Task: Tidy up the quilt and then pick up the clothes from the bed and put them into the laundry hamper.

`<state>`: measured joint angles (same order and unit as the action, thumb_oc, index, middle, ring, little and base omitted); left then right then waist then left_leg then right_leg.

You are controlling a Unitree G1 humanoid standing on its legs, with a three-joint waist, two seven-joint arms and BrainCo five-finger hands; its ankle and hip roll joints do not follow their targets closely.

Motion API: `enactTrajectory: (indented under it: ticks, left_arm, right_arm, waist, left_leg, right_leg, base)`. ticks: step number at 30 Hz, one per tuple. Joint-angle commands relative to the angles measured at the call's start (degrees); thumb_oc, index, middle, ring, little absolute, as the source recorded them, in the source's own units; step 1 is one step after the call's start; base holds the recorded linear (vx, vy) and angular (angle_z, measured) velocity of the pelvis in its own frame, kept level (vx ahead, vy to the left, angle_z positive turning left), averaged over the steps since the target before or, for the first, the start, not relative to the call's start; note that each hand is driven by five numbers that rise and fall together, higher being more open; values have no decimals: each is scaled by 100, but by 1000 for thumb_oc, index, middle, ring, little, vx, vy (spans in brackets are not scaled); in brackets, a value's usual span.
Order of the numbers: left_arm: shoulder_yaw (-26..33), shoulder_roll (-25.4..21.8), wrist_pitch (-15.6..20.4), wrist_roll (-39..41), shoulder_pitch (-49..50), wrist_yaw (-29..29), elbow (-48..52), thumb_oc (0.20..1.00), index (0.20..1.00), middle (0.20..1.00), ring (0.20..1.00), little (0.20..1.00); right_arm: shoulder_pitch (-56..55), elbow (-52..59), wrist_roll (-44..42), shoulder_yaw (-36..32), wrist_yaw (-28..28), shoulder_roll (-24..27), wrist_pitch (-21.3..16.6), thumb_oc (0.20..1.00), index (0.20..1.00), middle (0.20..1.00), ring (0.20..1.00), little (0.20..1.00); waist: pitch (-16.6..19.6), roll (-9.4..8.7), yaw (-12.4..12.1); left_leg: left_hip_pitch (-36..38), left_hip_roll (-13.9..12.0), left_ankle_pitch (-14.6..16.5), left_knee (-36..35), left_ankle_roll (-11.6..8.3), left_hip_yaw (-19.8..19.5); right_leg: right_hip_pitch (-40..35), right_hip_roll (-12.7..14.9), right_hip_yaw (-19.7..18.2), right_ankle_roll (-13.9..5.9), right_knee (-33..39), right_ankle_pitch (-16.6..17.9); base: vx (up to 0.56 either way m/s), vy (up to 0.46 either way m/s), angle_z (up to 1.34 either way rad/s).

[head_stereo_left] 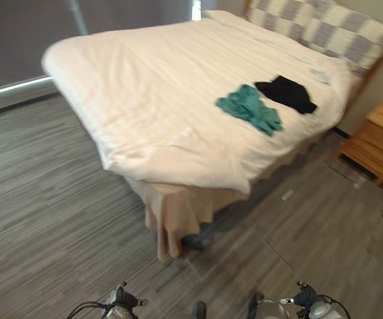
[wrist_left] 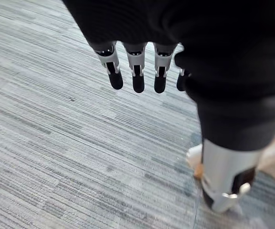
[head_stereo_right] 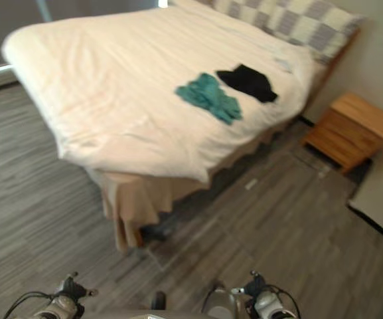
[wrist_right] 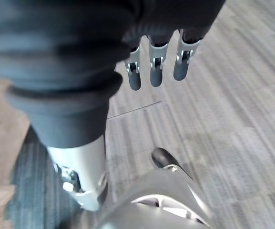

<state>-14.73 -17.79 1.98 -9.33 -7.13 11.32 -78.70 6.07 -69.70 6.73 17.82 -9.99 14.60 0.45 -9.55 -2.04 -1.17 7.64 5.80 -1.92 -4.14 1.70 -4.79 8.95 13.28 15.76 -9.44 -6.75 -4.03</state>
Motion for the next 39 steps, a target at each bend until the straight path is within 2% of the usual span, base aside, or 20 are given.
enactTrajectory:
  ticks: [1,3,6,10,13,14,15,17,18,19,21,23,25,26,31,32,36,39]
  left_arm:
    - [70,53,6,-127,148,32,67,1000,1000,1000,1000,1000]
    - [126,69,21,-125,199,29,-12,1000,1000,1000,1000,1000]
    - [205,59,45,-89,288,9,-38,1000,1000,1000,1000,1000]
    - [267,25,70,3,371,27,23,1000,1000,1000,1000,1000]
    - [398,-50,175,414,328,120,351,1000,1000,1000,1000,1000]
    - [581,-97,268,753,280,215,591,1000,1000,1000,1000,1000]
    - [583,-97,264,755,284,214,597,1000,1000,1000,1000,1000]
    - [801,-183,377,1106,252,348,1052,1000,1000,1000,1000,1000]
    - [847,-267,422,1132,262,436,1422,1000,1000,1000,1000,1000]
    - [924,-382,486,1096,312,507,1902,1000,1000,1000,1000,1000]
    - [1155,-643,602,1035,518,732,2928,1000,1000,1000,1000,1000]
    - [1370,-741,707,981,655,841,3556,1000,1000,1000,1000,1000]
    - [1713,-844,865,1065,825,1081,4017,1000,1000,1000,1000,1000]
    - [1812,-892,920,1142,767,1166,4159,1000,1000,1000,1000,1000]
    - [1998,-1194,974,731,688,1294,5147,1000,1000,1000,1000,1000]
    - [1889,-1446,1004,342,465,1261,5559,1000,1000,1000,1000,1000]
    - [1256,-1926,976,-422,-311,1257,5772,1000,1000,1000,1000,1000]
    - [415,-2133,858,-1067,-1341,1293,5872,1000,1000,1000,1000,1000]
  right_arm:
    - [347,33,-42,-175,-102,108,45,1000,1000,1000,1000,1000]
    - [295,34,-43,-209,-79,99,56,1000,1000,1000,1000,1000]
    - [145,-45,26,-251,-32,96,68,1000,1000,1000,1000,1000]
    - [70,-84,146,-140,14,138,54,1000,1000,1000,1000,1000]
    - [86,-100,123,-101,-22,245,25,1000,1000,1000,1000,1000]
    - [75,-79,119,-89,-60,304,3,1000,1000,1000,1000,1000]
    - [76,-80,119,-87,-60,304,2,1000,1000,1000,1000,1000]
    - [47,26,149,-91,-102,371,-8,1000,1000,1000,1000,1000]
    - [18,88,146,-113,-150,388,-26,1000,1000,1000,1000,1000]
    - [-32,165,156,-129,-167,417,-35,1000,1000,1000,1000,1000]
    - [-75,331,135,-135,-199,480,-97,1000,1000,1000,1000,1000]
    - [-205,444,143,-293,-246,493,-109,1000,1000,1000,1000,1000]
    - [-245,452,173,-282,-271,474,-149,1000,1000,1000,1000,1000]
    - [-312,452,164,-329,-277,433,-162,1000,1000,1000,1000,1000]
    - [-390,357,153,-332,-251,317,-197,1000,1000,1000,1000,1000]
    - [-355,363,171,-262,-225,291,-240,1000,1000,1000,1000,1000]
    - [-230,355,184,-103,-189,280,-272,1000,1000,1000,1000,1000]
    - [-35,386,173,65,-228,299,-290,1000,1000,1000,1000,1000]
  waist:
    - [-331,-70,95]
    - [-312,-20,173]
    - [-233,-61,226]
    - [-172,20,219]
    - [-221,149,128]
    - [-231,197,84]
    - [-233,202,103]
    - [-284,205,83]
    - [-318,187,77]
    - [-346,176,67]
    - [-384,109,12]
    - [-373,123,47]
    - [-365,150,-5]
    - [-359,157,45]
    - [-310,209,113]
    - [-338,201,172]
    - [-461,191,331]
    - [-624,190,517]
  left_leg:
    - [76,-856,712,184,-461,136]
    - [295,-971,822,131,-549,-15]
    - [478,-1001,961,115,-642,-272]
    - [443,-1224,963,219,-759,-479]
    - [87,-1438,725,495,-954,-713]
    - [-76,-1528,488,611,-1065,-687]
    - [-78,-1535,489,613,-1069,-706]
    - [-317,-1612,178,849,-1111,-384]
    - [-466,-1613,115,989,-1085,-97]
    - [-541,-1607,178,1041,-1058,292]
    - [-801,-1252,419,1139,-960,419]
    - [-792,-1326,401,965,-955,888]
    - [-730,-1387,360,821,-981,895]
    - [-640,-1483,299,688,-1008,962]
    - [-255,-1629,195,281,-1050,1163]
    - [-190,-1645,191,190,-1056,1241]
    - [-182,-1619,216,104,-1041,1410]
    - [-289,-1600,242,89,-1020,1502]
  right_leg:
    - [-157,79,-903,-356,1049,1184]
    - [37,146,-1172,-432,1081,1324]
    - [-145,240,-967,-446,1040,1438]
    - [-221,115,-874,-359,843,1339]
    - [-273,-12,-591,-184,695,1040]
    - [-415,-24,-329,-121,750,901]
    - [-430,-27,-308,-119,756,898]
    - [-731,-11,-4,-52,886,768]
    - [-853,2,144,-37,950,727]
    - [-977,-10,304,-13,994,650]
    - [-972,-33,256,-16,1037,650]
    - [-1032,-2,441,-29,1074,655]
    - [-1031,-51,392,-42,1085,648]
    - [-1082,-27,468,-56,1068,651]
    - [-1121,-67,441,-109,1089,690]
    - [-1065,-66,371,-142,1085,721]
    - [-743,-51,130,-190,1000,816]
    - [-338,-73,-79,-240,865,893]
  base:
    - [432,-180,108]
    - [377,-194,133]
    - [340,-239,113]
    - [219,-267,87]
    - [111,-273,9]
    - [59,-187,21]
    - [74,-190,75]
    - [34,-136,62]
    - [19,-190,36]
    - [6,-184,60]
    - [-5,-146,58]
    - [-13,-34,4]
    - [29,34,18]
    - [50,17,-7]
    - [58,28,-7]
    - [4,27,-8]
    - [-38,44,-12]
    - [-106,45,-32]
